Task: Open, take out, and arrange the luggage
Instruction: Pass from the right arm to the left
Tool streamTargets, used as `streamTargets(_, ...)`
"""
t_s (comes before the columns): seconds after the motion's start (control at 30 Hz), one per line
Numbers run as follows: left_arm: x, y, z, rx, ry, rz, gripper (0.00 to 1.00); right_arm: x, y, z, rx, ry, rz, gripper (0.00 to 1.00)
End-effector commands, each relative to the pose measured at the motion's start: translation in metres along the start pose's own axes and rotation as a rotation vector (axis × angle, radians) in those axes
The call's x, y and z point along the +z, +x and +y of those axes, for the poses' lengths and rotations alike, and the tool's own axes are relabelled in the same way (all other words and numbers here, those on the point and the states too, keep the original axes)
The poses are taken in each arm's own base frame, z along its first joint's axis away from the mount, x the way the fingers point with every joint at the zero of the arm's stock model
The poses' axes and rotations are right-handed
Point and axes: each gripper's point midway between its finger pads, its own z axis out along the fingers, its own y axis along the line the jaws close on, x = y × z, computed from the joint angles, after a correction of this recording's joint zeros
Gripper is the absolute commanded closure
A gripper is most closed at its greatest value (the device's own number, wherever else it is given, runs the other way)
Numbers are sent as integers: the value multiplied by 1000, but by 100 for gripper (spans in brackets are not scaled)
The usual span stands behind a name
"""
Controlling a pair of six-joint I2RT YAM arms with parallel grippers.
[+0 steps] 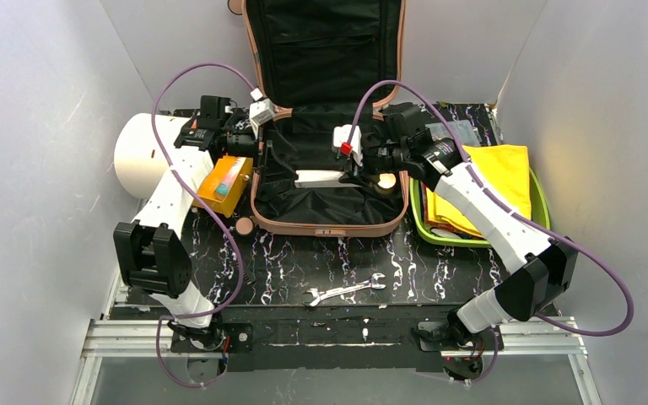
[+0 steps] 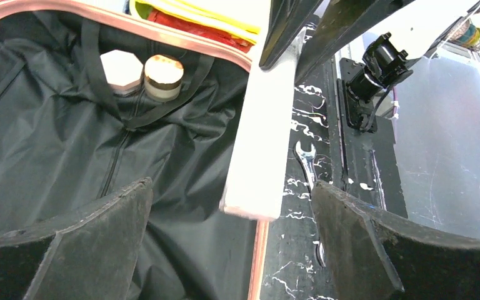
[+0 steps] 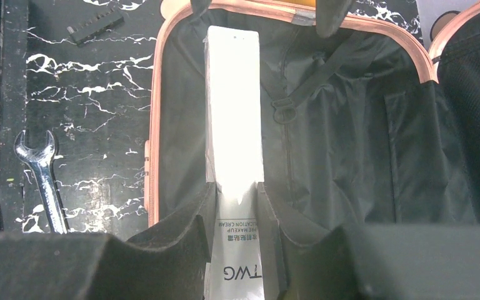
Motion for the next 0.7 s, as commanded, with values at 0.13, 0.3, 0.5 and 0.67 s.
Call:
streamTargets(0.13,27,13,-18,73,76,76,2,-10,-26,7,-36,-18,-91,64)
streamTargets(0.3,36,20,-20,89,83,126,4,-11,-27,9,-34,-28,-96,64)
streamTargets(0.5,41,22,-18,80,87,141,25,-9,-25,9,-31,-32,-90,63)
streamTargets(0.67,42,24,-22,71,100,142,38,-8,-25,7,-36,-28,-87,63)
